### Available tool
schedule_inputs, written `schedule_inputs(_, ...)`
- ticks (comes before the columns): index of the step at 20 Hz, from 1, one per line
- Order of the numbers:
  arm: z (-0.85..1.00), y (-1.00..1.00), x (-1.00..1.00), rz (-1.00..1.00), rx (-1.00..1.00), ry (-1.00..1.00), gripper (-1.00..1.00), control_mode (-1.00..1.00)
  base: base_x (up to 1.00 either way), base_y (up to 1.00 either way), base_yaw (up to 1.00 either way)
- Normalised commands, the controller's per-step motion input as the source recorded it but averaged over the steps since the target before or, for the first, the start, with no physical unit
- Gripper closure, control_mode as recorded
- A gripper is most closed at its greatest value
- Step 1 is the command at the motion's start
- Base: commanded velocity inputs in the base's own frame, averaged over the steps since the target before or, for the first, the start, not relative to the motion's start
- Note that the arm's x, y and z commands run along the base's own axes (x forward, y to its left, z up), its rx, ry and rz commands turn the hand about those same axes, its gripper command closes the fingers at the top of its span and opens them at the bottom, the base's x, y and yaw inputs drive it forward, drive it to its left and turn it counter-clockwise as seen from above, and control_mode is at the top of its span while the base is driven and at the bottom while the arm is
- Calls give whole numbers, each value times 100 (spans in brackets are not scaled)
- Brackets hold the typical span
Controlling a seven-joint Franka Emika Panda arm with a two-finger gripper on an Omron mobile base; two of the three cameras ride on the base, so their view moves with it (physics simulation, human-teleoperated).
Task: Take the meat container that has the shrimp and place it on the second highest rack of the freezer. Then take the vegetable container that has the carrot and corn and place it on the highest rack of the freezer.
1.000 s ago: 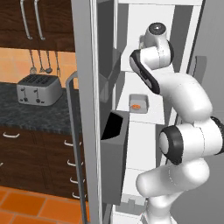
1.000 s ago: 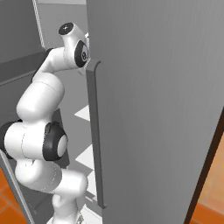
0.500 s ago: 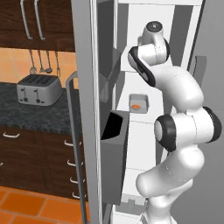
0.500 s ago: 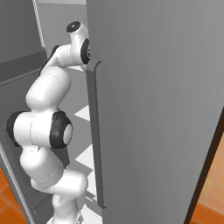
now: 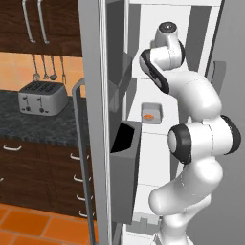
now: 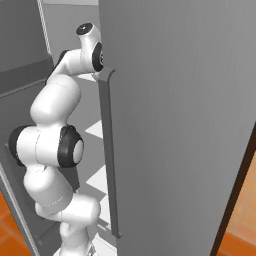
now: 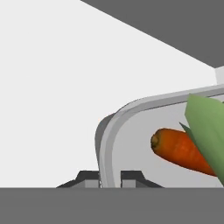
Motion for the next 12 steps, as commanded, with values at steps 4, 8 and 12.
schedule_inputs(4,0,0,0,0,0,0,-100,-100,0,0,0)
schedule_inputs(8,0,0,0,0,0,0,-100,-100,0,0,0)
schedule_inputs(12,2,1,1,-3,0,-11,-100,-100,0,0,0)
